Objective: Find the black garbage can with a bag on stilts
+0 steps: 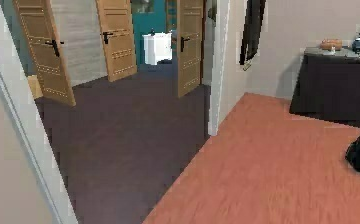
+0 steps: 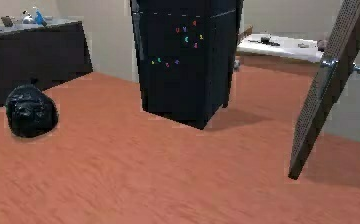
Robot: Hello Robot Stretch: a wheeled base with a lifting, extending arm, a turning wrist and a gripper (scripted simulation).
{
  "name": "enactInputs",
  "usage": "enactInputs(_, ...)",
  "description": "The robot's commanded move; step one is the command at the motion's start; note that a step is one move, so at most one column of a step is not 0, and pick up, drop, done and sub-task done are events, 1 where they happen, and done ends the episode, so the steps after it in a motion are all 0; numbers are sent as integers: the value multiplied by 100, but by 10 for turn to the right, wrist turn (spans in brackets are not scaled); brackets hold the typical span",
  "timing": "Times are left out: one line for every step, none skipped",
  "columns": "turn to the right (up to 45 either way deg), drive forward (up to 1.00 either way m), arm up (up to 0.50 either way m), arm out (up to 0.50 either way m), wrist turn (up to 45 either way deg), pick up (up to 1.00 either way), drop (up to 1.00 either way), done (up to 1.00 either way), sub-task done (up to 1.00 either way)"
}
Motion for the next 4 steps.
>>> enactInputs(0,100,0,0,0,0,0,0,0)
enactInputs(-30,0,0,0,0,0,0,0,0)
enactInputs(0,5,0,0,0,0,0,0,0)
enactInputs(-450,0,0,0,0,0,0,0,0)
